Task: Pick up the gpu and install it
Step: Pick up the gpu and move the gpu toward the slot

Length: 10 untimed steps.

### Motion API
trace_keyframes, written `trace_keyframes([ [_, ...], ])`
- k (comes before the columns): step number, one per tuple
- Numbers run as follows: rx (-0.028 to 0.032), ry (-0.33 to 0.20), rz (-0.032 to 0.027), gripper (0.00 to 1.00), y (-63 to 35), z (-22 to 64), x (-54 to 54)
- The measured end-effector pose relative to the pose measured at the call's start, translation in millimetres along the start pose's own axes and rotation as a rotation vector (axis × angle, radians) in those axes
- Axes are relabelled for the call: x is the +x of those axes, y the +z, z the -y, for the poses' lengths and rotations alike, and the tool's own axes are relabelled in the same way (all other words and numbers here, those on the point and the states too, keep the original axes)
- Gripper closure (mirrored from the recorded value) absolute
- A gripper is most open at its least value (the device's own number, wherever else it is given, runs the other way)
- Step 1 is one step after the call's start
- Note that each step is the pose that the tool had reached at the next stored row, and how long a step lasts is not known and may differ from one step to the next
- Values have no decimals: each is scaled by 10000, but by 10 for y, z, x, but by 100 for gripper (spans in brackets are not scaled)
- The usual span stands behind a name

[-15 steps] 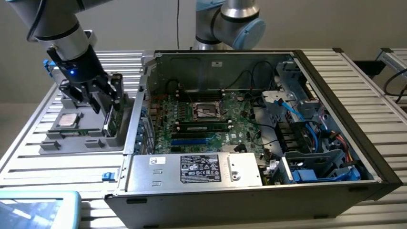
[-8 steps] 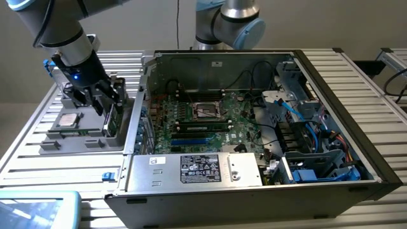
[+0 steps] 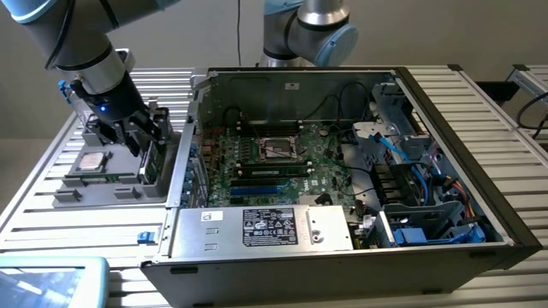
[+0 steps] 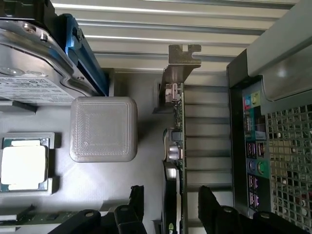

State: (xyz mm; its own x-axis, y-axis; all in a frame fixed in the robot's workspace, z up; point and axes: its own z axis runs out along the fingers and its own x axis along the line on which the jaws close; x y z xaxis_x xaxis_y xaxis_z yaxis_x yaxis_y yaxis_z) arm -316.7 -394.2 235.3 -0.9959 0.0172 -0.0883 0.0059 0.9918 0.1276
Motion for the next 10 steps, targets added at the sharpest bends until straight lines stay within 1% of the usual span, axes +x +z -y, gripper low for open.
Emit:
trace_keyframes([
  [2,-50,37,-3,42,12,1,-2],
  [3,-62,55,-8,42,18,2,-3],
  [8,-59,171,-87,42,52,7,-6],
  [10,-56,229,-98,42,64,7,-9],
])
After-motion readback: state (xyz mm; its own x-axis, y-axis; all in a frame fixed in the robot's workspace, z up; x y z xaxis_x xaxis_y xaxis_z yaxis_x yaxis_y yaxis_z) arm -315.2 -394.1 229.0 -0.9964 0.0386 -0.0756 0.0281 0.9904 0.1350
